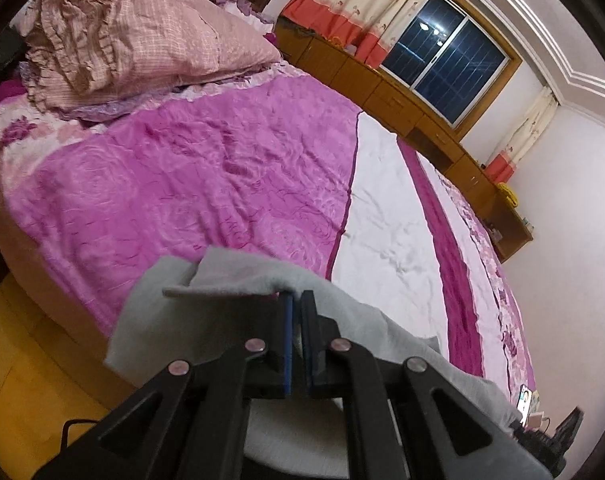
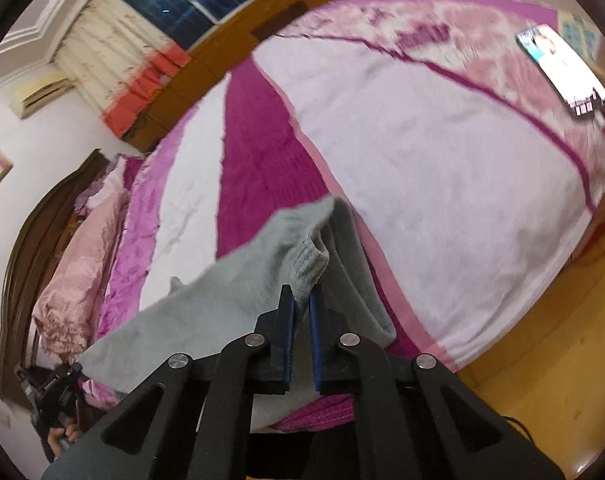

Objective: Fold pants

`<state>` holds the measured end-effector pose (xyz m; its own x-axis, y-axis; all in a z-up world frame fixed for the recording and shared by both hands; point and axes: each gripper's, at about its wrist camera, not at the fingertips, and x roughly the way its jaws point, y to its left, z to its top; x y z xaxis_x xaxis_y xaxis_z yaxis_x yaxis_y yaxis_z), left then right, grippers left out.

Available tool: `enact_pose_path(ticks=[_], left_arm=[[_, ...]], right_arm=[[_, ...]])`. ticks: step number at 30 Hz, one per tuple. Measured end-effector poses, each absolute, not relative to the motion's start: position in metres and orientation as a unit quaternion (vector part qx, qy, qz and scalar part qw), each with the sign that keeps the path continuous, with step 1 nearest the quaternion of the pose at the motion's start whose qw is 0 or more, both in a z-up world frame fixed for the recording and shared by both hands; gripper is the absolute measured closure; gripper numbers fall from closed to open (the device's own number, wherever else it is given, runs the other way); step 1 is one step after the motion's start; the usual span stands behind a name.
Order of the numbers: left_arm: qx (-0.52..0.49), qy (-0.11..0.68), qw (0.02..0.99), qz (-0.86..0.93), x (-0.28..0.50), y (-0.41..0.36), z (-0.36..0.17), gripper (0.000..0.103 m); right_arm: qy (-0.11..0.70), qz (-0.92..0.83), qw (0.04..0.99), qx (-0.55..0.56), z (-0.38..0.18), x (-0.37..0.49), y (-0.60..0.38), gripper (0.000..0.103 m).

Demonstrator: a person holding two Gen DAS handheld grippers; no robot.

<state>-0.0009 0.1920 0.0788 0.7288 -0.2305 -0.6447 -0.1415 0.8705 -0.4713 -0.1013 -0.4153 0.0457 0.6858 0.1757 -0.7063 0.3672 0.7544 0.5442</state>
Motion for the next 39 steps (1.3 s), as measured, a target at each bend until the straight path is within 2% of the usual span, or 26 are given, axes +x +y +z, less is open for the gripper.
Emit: enact_pose_path(ticks=[5,16,20,25,28,34,39], left_arm=[[-0.23,0.381,0.895,-0.009,-0.03,0.201,0.071,0.099],[-0.216,0.471,0.855,0.031,-0.04,0.207,-0.005,0.098],[-0.218,0.475,0.851,0.039,-0.044,0.211,-0.01,0.096],[-0.206,0.457,0.863,0.064,-0.054,0.223,0.001,0.091],[-0.207,0.434,0.874,0.077,-0.058,0.235,0.011,0.084],[-0.19,0.406,0.891,0.065,-0.025,0.245,0.027,0.064],[-0.174,0.406,0.896,0.049,0.024,0.246,0.021,0.06]], right_arm=[[0.389,-0.05,0.858,0.333,0.052,-0.111,-0.418,0.103],[0.454,-0.072,0.824,0.331,-0.006,-0.121,-0.423,0.103],[0.489,-0.087,0.815,0.299,-0.021,-0.112,-0.419,0.101],[0.501,-0.094,0.825,0.243,-0.007,-0.107,-0.409,0.096],[0.501,-0.102,0.838,0.191,0.009,-0.107,-0.398,0.095],[0.477,-0.131,0.863,0.103,0.039,-0.106,-0.378,0.083],[0.465,-0.121,0.872,0.093,0.047,-0.099,-0.364,0.08]])
